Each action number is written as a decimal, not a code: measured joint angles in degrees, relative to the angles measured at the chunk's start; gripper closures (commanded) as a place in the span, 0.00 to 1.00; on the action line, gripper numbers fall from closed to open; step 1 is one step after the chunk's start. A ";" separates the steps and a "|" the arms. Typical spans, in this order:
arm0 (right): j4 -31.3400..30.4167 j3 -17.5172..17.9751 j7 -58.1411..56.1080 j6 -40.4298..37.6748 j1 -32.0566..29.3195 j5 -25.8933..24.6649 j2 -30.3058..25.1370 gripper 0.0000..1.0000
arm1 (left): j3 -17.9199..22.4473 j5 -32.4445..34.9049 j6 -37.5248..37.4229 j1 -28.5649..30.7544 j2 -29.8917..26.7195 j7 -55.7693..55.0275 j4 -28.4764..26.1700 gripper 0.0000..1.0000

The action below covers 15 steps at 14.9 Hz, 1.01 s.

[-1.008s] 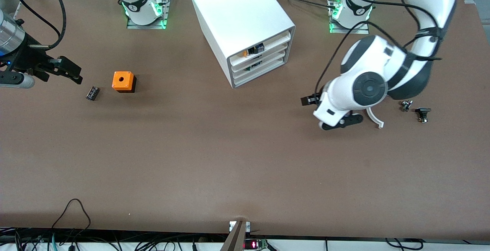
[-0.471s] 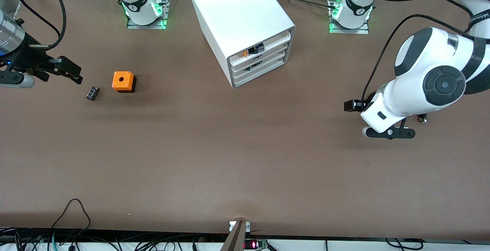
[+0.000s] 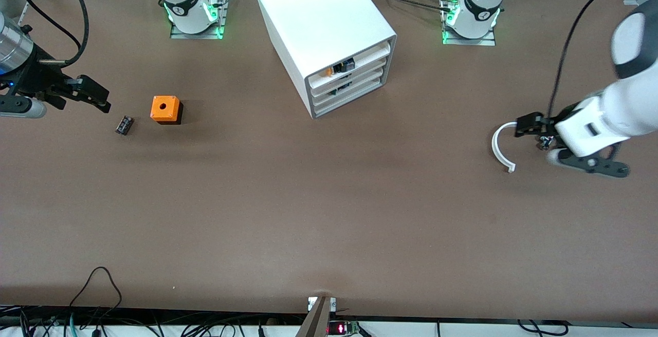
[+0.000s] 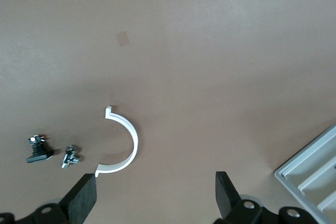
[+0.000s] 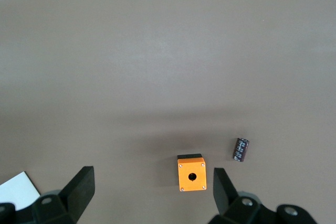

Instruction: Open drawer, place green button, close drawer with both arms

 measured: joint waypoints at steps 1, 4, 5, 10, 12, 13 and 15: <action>0.01 0.00 0.00 0.00 0.00 0.00 0.00 0.00 | 2.97 -0.76 1.43 -1.58 -1.95 1.73 -1.76 0.00; 0.04 0.00 0.00 0.01 0.00 0.00 -0.01 0.00 | 6.23 -0.60 6.24 -5.12 -10.28 2.11 -8.14 0.00; 0.05 0.00 0.00 0.01 0.00 0.00 -0.01 0.00 | 7.22 0.19 6.70 -6.57 -13.13 2.10 -10.08 0.00; 0.08 0.00 0.00 0.01 0.00 0.00 -0.01 0.00 | 9.13 3.52 7.76 -8.48 -19.11 1.85 -17.01 0.00; 0.09 0.00 0.00 0.01 0.00 0.00 -0.01 0.00 | 9.23 2.92 8.55 -8.48 -18.53 0.82 -17.45 0.00; 0.09 0.00 0.00 0.01 0.00 0.00 -0.01 0.00 | 9.23 2.87 8.84 -8.49 -18.29 0.70 -17.43 0.00; 0.10 0.00 0.00 0.03 0.00 0.00 -0.01 0.00 | 9.23 2.87 8.91 -8.49 -18.13 0.66 -17.38 0.00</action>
